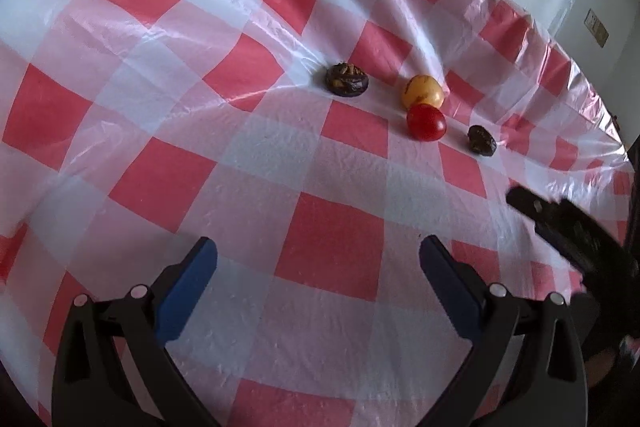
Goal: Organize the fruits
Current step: 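Move both open tools back toward the fruit pile on the table, then grasp the dark brown round fruit with the right tool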
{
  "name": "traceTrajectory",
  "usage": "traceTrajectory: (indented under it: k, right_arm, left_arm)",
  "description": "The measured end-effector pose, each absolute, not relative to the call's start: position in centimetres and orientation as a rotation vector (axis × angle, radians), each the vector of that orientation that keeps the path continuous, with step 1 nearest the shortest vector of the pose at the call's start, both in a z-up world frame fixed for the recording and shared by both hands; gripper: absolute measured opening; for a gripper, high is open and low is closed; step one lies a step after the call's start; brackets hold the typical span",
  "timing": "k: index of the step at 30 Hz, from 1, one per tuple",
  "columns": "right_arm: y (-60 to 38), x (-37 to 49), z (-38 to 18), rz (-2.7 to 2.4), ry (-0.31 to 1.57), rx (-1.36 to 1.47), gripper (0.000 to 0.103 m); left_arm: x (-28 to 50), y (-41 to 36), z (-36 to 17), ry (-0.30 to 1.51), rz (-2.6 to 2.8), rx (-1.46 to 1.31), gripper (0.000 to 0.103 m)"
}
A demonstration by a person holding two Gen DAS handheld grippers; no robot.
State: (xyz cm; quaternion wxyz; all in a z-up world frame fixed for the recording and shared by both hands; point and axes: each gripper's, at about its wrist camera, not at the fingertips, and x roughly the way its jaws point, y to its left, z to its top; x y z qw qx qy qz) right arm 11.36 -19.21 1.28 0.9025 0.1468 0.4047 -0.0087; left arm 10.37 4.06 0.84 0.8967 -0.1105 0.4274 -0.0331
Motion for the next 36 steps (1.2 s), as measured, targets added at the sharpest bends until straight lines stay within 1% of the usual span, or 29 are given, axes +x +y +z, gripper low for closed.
traceTrajectory:
  k: [4, 12, 21, 23, 26, 27, 28, 29, 32, 36]
  right_arm:
    - [-18.8, 13.2, 1.0, -0.011, 0.859, 0.289, 0.087]
    - [-20.2, 14.9, 1.0, 0.042, 0.837, 0.349, 0.087]
    - [-18.9, 18.2, 1.2, 0.023, 0.869, 0.222, 0.086]
    - [-18.3, 19.6, 1.1, 0.011, 0.886, 0.172, 0.079]
    - [-17.7, 20.9, 1.0, 0.015, 0.895, 0.134, 0.074]
    - [-17.4, 21.2, 1.0, 0.013, 0.898, 0.111, 0.067]
    - [-17.2, 21.2, 1.1, 0.018, 0.894, 0.098, 0.05]
    - [-17.1, 21.0, 1.1, 0.025, 0.892, 0.089, 0.037]
    - [-17.3, 18.6, 1.3, 0.039, 0.881, 0.1, 0.037]
    - [-19.8, 12.8, 1.6, 0.059, 0.829, 0.254, 0.037]
  left_arm:
    - [10.7, 3.3, 0.7, 0.909, -0.05, -0.168, 0.102]
    - [11.0, 1.8, 0.1, 0.949, -0.028, -0.019, 0.102]
    - [11.0, 1.6, 0.0, 0.958, -0.021, 0.016, 0.102]
    - [11.0, 1.5, 0.1, 0.958, -0.021, 0.016, 0.102]
    - [11.0, 1.5, 0.1, 0.958, -0.021, 0.016, 0.102]
    - [11.0, 1.6, 0.2, 0.958, -0.021, 0.017, 0.102]
    - [11.0, 1.5, 0.2, 0.958, -0.021, 0.017, 0.102]
    - [11.0, 1.5, 0.2, 0.958, -0.021, 0.017, 0.102]
    - [11.1, 1.5, 0.3, 0.959, -0.02, 0.017, 0.102]
    - [11.1, 1.5, 0.3, 0.959, -0.02, 0.017, 0.102]
